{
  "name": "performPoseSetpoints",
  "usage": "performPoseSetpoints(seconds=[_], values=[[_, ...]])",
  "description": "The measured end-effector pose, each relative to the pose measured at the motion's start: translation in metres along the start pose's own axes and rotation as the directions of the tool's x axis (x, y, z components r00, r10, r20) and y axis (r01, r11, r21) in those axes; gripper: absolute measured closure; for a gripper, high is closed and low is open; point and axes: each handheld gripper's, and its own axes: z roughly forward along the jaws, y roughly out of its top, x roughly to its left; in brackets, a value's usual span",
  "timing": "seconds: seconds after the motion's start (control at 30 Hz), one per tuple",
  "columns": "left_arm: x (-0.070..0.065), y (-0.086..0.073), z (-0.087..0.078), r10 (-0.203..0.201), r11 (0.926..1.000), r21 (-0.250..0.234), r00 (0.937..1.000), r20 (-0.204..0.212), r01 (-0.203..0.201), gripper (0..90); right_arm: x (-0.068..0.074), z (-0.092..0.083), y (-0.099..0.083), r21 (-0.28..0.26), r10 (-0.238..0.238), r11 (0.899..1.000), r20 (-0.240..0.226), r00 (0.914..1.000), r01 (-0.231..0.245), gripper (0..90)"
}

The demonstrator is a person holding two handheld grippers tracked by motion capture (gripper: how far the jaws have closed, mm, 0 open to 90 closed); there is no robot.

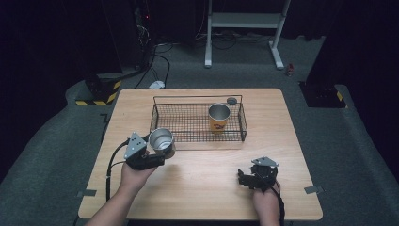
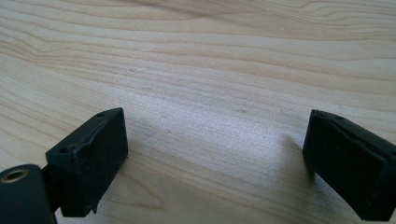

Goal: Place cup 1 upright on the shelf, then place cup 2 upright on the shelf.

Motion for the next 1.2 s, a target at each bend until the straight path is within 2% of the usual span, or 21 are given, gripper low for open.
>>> performPoseSetpoints(seconds=[0.2,0.5,0.6,1.07,1.2], values=[[0.001,0.006,0.006,-0.032,0.9995,-0.001,0.9994,0.010,0.032,19.0,0.000,0.000,0.000,0.000,0.000,1.000,0.001,1.0000,0.000,6.5],[0.002,0.018,0.018,-0.033,0.9994,-0.008,0.9993,0.018,0.033,19.0,0.000,0.000,0.000,0.000,0.000,1.000,0.000,1.0000,0.000,6.5],[0.002,0.023,0.022,-0.022,0.9997,-0.012,0.9997,0.008,0.022,19.0,0.000,0.000,0.000,0.000,0.000,1.000,0.001,1.0000,0.000,6.6],[0.021,0.043,0.048,-0.069,0.9975,-0.017,0.9975,-0.015,0.068,19.0,0.000,0.000,0.000,0.000,0.000,1.000,0.000,1.0000,0.000,6.5],[0.025,0.046,0.058,-0.057,0.9984,-0.001,0.9981,-0.022,0.057,19.0,0.000,0.000,0.000,0.000,0.000,1.000,0.000,1.0000,0.000,6.5]])
